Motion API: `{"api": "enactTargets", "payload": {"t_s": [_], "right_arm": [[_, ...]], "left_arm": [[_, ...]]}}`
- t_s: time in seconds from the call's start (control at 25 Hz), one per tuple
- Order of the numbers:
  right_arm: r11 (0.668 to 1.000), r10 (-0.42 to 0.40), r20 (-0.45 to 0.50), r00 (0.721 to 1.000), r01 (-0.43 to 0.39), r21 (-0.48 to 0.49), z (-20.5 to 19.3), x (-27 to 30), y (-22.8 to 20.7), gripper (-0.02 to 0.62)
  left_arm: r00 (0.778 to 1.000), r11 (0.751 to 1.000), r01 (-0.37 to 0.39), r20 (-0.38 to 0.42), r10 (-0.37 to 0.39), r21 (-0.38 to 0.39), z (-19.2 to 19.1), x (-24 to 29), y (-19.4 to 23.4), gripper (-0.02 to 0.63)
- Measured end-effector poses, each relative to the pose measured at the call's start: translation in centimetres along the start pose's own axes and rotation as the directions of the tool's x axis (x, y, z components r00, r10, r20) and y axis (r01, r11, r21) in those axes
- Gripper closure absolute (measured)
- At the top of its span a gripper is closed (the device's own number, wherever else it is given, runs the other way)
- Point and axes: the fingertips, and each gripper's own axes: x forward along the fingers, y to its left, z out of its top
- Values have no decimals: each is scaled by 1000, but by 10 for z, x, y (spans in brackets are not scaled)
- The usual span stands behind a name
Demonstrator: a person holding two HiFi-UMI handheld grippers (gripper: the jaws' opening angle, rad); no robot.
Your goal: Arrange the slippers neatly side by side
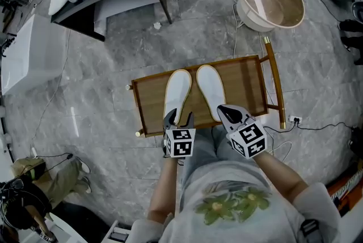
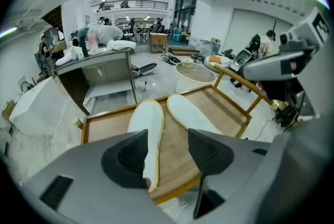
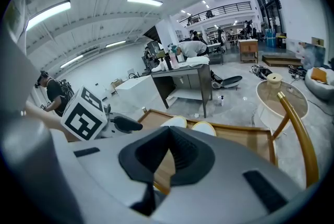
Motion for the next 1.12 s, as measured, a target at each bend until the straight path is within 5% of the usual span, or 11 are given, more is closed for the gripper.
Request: {"api": "enactTargets", "payload": {"t_s": [0.16, 0.56, 0.88, 1.12], "right_arm": [[1000, -12, -2, 1000, 12, 7, 2, 6, 0, 589], [998, -48, -12, 999, 48, 30, 2, 15, -1, 589], [997, -65, -24, 998, 66, 39, 0, 22, -3, 589], [997, -66, -29, 997, 67, 44, 0, 26, -1, 589]], "left_arm": [[999, 991, -18, -41, 23, 130, -3, 22, 15, 356], [989, 971, -11, -140, 46, 239, -17, 72, 43, 354], [976, 969, 19, -214, 35, 245, -31, 97, 52, 357], [965, 973, 25, -260, 36, 229, -39, 105, 54, 467]]}}
